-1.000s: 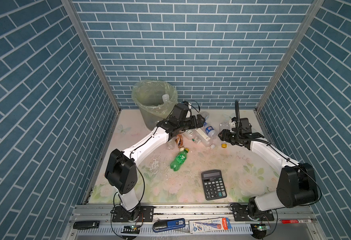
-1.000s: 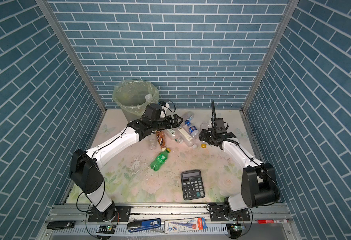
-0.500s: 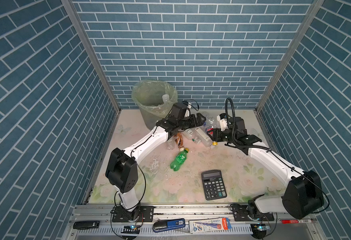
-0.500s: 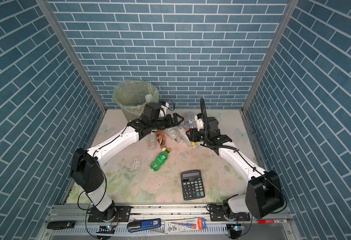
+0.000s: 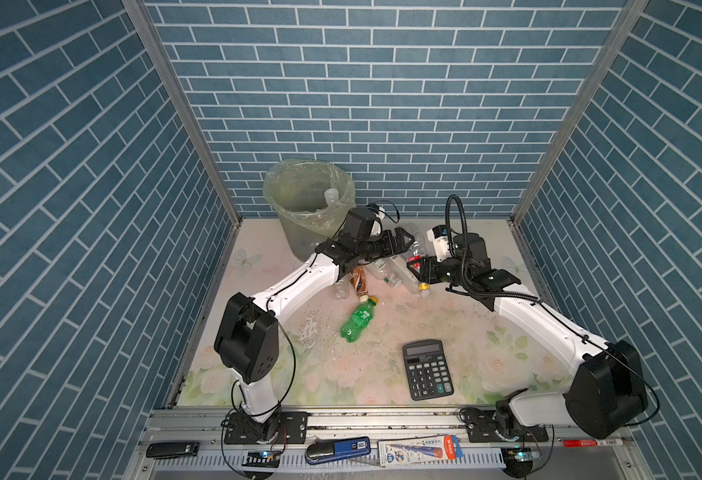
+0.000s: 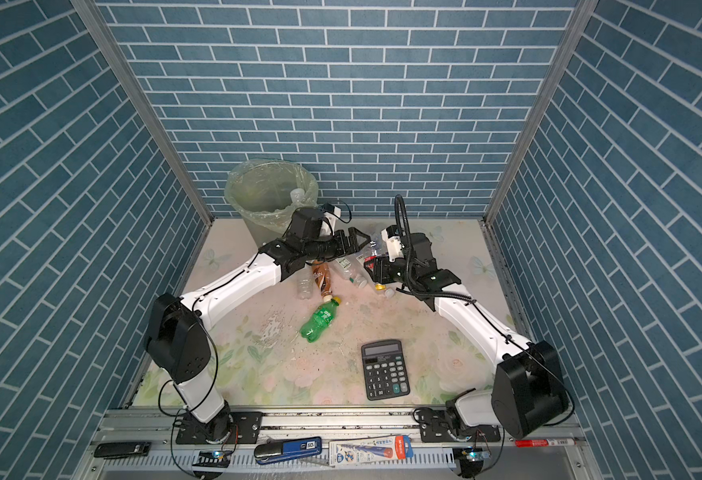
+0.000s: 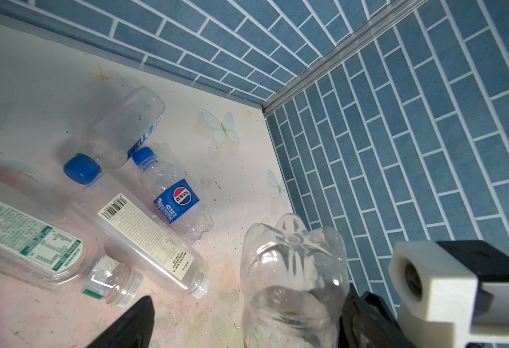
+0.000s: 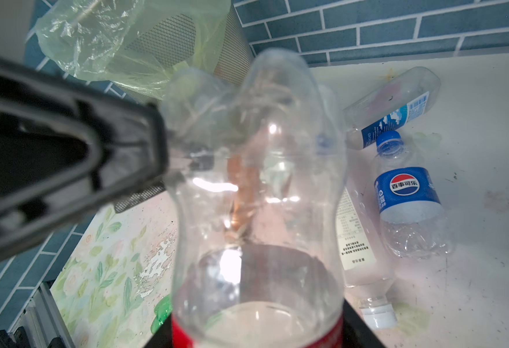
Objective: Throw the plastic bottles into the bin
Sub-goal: 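Bring the clear bottle to the left gripper and close the left gripper on it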
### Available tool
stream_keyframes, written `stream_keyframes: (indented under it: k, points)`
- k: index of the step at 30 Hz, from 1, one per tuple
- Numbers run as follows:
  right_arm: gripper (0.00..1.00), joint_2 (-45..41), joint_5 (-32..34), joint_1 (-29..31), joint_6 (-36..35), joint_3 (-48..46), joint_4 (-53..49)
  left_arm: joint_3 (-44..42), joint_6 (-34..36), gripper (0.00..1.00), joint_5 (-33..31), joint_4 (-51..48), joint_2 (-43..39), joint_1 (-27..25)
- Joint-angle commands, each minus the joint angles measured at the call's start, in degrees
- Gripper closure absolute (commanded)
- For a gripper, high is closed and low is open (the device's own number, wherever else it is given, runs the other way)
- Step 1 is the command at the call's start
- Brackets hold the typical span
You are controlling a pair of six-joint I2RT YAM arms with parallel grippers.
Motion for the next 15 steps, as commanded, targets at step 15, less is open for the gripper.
stream_keyframes:
  k: [15]
  points:
    - [0.54, 1.61, -3.33, 2.61, -1.20, 3.75, 3.61, 0.39, -0.57, 0.24, 0.53, 1.60, 3.71, -1.15]
